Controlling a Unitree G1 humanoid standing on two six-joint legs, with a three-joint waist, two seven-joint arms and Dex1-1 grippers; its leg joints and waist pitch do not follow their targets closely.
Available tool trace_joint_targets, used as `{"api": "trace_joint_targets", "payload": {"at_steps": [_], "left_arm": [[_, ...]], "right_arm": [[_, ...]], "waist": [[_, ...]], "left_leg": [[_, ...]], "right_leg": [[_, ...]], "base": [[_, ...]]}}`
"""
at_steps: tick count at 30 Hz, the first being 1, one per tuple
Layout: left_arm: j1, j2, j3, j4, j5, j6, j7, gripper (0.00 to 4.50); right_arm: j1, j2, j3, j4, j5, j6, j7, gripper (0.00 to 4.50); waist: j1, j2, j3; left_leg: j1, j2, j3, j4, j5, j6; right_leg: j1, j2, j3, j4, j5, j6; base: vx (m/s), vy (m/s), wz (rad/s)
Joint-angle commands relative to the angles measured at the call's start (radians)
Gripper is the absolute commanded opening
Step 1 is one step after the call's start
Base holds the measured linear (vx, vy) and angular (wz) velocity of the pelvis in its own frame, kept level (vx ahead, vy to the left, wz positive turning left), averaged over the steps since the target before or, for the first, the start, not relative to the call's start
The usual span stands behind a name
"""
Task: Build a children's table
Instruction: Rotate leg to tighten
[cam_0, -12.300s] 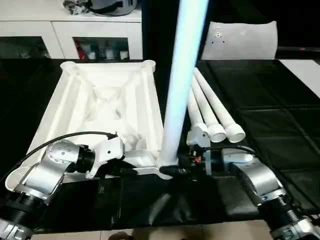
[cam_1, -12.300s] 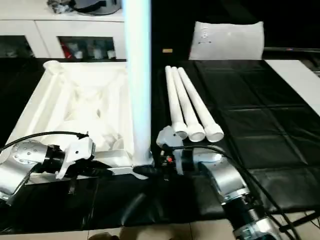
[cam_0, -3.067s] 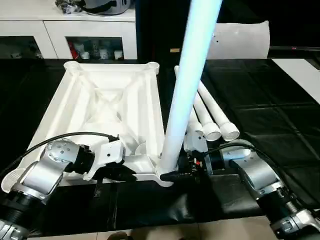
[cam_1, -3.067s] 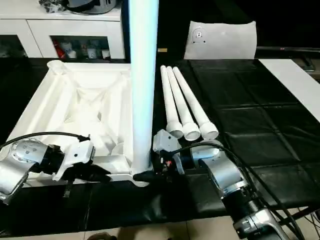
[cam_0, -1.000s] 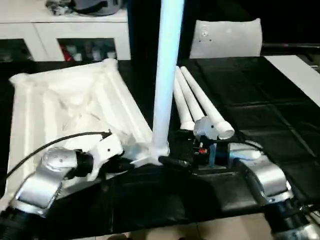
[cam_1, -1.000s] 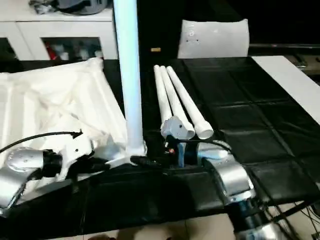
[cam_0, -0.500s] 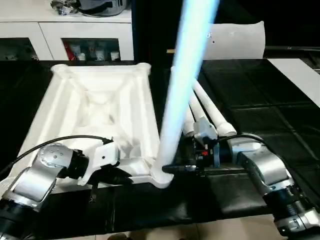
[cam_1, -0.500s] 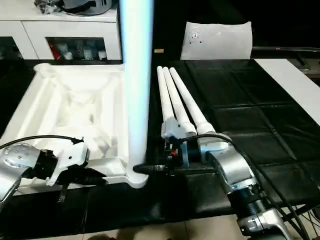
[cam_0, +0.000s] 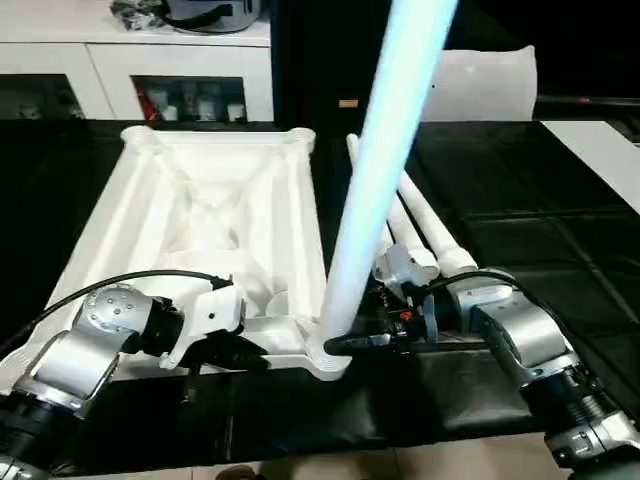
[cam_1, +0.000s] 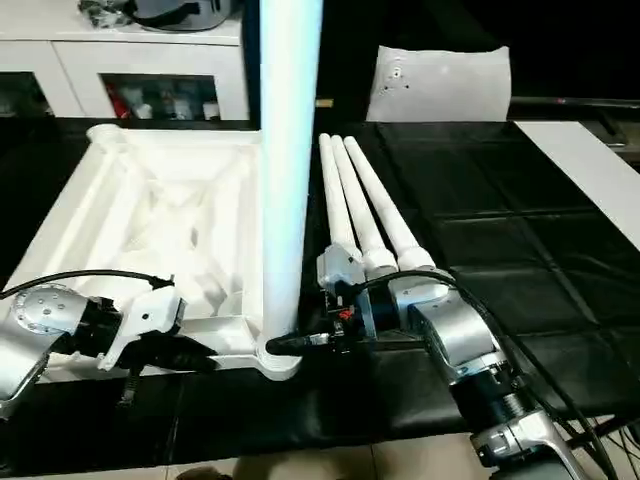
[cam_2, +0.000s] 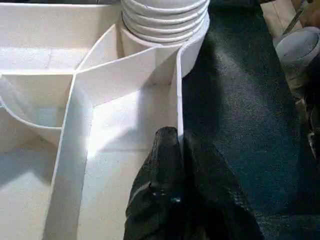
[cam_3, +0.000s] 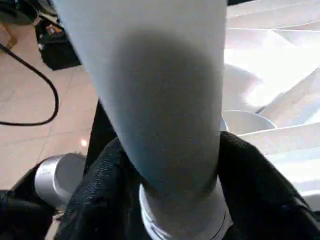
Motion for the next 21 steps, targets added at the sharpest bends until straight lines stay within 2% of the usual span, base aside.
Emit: {"api": "trace_joint_targets", "payload": {"at_steps": [1, 12, 16, 17, 20, 21], "left_arm": [[-0.01, -0.018, -0.028, 0.008, 0.01, -0.016, 0.002, 0.0], [-0.005, -0.045, 0.001, 0.016, 0.0, 0.009, 0.065, 0.0], [0.016, -0.097, 0.054, -0.03, -0.019, 0.118, 0.191, 0.0], [0.022, -0.118, 0.075, -0.05, -0.032, 0.157, 0.232, 0.0], [0.034, -0.156, 0.11, -0.092, -0.043, 0.219, 0.307, 0.0], [0.046, -0.191, 0.135, -0.132, -0.029, 0.282, 0.385, 0.0]], "right_arm": [[-0.011, -0.006, 0.019, 0.006, -0.016, -0.007, 0.022, 2.13], [0.014, 0.009, 0.034, -0.015, -0.013, -0.013, 0.008, 1.97], [0.091, 0.051, 0.001, -0.096, 0.031, 0.044, -0.082, 1.96], [0.104, 0.076, -0.014, -0.101, 0.03, 0.062, -0.138, 1.96], [0.119, 0.137, -0.035, -0.095, 0.007, 0.08, -0.262, 1.96], [0.116, 0.212, -0.049, -0.07, -0.029, 0.09, -0.399, 1.96]], "waist": [[-0.008, 0.006, -0.052], [-0.007, 0.007, -0.051], [-0.005, 0.005, -0.049], [-0.007, 0.007, -0.047], [-0.019, 0.003, -0.044], [-0.024, 0.011, -0.045]], "left_leg": [[0.02, 0.053, -0.012, -0.078, -0.26, -0.002], [0.023, 0.054, -0.014, -0.079, -0.295, -0.011], [0.026, 0.055, -0.013, -0.081, -0.306, -0.013], [0.022, 0.054, -0.016, -0.083, -0.316, -0.017], [0.017, 0.048, -0.02, -0.084, -0.339, -0.034], [0.017, 0.045, -0.024, -0.084, -0.344, -0.038]], "right_leg": [[0.034, -0.074, 0.044, -0.066, -0.309, -0.188], [0.031, -0.074, 0.044, -0.069, -0.352, -0.178], [0.029, -0.073, 0.046, -0.071, -0.351, -0.179], [0.031, -0.074, 0.045, -0.071, -0.378, -0.173], [0.03, -0.077, 0.041, -0.08, -0.474, -0.138], [0.031, -0.078, 0.04, -0.084, -0.511, -0.118]], "base": [[0.0, 0.0, 0.0], [0.0, 0.0, 0.0], [0.0, 0.0, 0.0], [0.0, 0.0, 0.0], [0.0, 0.0, 0.0], [0.0, 0.0, 0.0]]}}
